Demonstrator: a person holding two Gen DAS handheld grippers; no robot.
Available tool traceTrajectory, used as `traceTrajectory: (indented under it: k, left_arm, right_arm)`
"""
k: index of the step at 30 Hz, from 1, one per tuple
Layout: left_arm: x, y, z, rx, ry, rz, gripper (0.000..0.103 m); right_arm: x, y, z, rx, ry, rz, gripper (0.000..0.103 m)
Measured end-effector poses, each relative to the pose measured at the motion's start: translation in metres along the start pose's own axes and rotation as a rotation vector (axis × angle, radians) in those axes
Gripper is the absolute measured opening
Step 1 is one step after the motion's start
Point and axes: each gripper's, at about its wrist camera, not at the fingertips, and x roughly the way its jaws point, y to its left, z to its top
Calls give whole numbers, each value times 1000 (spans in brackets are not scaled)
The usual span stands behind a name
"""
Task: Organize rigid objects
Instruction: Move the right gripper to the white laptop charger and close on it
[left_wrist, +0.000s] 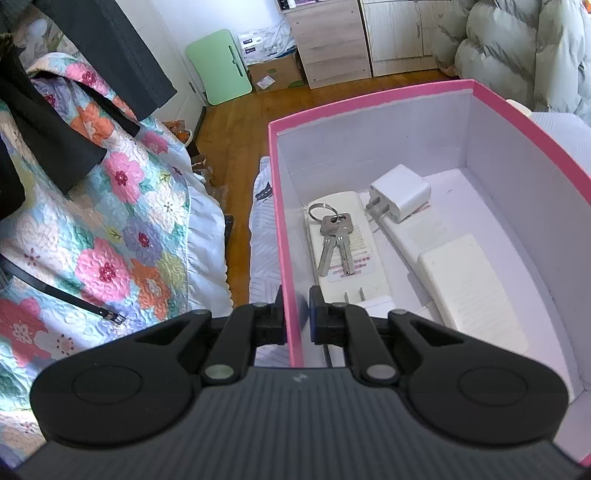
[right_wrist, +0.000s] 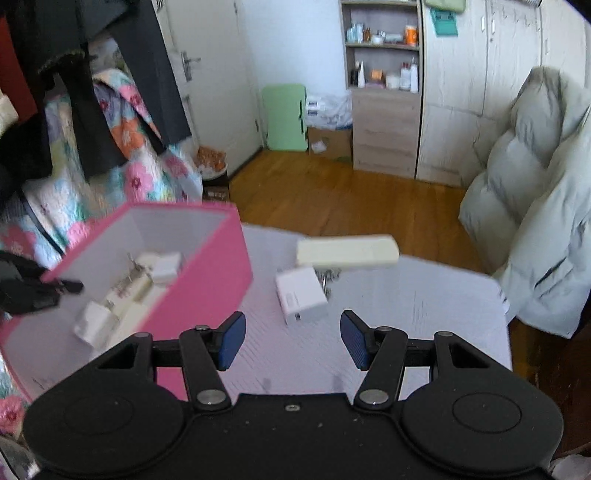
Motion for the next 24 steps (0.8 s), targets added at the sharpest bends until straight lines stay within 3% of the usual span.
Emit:
traceTrajectory:
  k: [4, 12, 14, 18, 20, 22, 24]
  left_arm:
    - [0, -1, 0, 7, 0, 7, 9]
    - [0, -2, 1, 14, 0, 10, 9]
    - [0, -2, 0, 16, -1, 11, 9]
    - [0, -3, 0, 13, -2, 9, 9]
    - [0, -3, 0, 16, -3, 10, 9]
    - [0, -2, 0, 18, -3, 11, 9]
    - [0, -2, 0, 15, -4, 8, 9]
  right_arm:
    - [27, -1, -14, -37, 42, 25, 62]
    - [87, -1, -6, -85, 12, 62, 63]
    - [106, -2, -1, -91, 14, 40, 76]
    - [132, 0, 1, -107, -10, 19, 79]
    - [140, 3, -1, -109, -12, 18, 73]
    - [140, 7, -6, -124, -43, -10, 55]
    - [134, 9, -8, -118, -51, -2, 55]
